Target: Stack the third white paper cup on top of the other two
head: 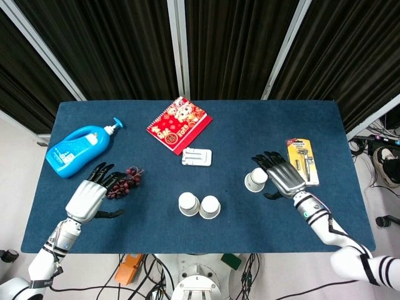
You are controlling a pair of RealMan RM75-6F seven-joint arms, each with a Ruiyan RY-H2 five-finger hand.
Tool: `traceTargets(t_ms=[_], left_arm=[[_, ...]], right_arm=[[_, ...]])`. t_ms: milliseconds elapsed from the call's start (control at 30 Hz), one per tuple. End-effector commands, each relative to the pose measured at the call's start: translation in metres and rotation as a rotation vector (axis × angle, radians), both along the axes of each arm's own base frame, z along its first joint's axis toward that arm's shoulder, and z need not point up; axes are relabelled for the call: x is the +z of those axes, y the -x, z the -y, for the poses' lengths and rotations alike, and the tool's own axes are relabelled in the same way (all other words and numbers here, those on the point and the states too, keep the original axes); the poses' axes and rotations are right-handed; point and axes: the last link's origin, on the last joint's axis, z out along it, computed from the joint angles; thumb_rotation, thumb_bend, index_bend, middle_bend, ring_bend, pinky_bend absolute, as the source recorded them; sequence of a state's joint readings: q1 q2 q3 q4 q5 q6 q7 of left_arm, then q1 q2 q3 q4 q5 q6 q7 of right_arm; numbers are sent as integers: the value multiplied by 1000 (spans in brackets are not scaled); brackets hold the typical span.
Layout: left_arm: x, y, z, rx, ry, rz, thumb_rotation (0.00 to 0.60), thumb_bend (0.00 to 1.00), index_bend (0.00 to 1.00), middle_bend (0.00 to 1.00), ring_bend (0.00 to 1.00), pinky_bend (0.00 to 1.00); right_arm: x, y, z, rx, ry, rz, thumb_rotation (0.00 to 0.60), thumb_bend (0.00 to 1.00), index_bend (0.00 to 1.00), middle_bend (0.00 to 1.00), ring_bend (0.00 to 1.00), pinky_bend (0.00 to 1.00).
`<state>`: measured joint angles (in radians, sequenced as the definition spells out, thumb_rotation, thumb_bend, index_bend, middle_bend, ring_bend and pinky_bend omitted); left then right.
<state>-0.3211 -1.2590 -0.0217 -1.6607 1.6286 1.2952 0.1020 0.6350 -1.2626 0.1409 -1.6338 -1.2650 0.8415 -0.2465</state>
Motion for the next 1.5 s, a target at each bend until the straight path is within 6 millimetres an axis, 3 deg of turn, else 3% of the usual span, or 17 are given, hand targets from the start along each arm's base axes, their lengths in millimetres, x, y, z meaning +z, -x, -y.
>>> traceTargets(t_ms=[33,533,700,800,967,1100,1333,1500], left_arm=[[2,4,1,16,-12,0,512,142,166,206,70,29],[15,26,7,99,-58,-7,511,143,166,206,64,29],[18,33,8,124,-72,-7,511,142,166,206,63,29],[20,37,9,142,-82,-13,508,142,166,206,62,29],[29,52,11,199,-126,-37,511,142,166,206,61,29],[36,61,16,235,-157,-38,509,142,166,206,61,29],[39,73,25,274,-178,-30,510,142,166,206,61,29],[39,79,28,290,-182,-25,508,142,166,206,60,29]], right_arm=[[-16,-11,14,7,-16,-39,600,395,207,207,67,116],[-12,3,17,-41,-8,-103,600,462,330,292,126,119],[-5,3,16,-37,22,-90,600,484,471,411,230,150],[6,-3,13,-16,47,-62,600,486,490,426,243,156],[31,-37,-2,98,75,19,600,485,490,425,243,156],[35,-76,-13,212,41,93,600,485,490,425,243,159],[13,-137,-26,381,-71,120,600,485,490,425,243,159],[-5,-155,-29,434,-110,76,600,485,484,425,243,159]])
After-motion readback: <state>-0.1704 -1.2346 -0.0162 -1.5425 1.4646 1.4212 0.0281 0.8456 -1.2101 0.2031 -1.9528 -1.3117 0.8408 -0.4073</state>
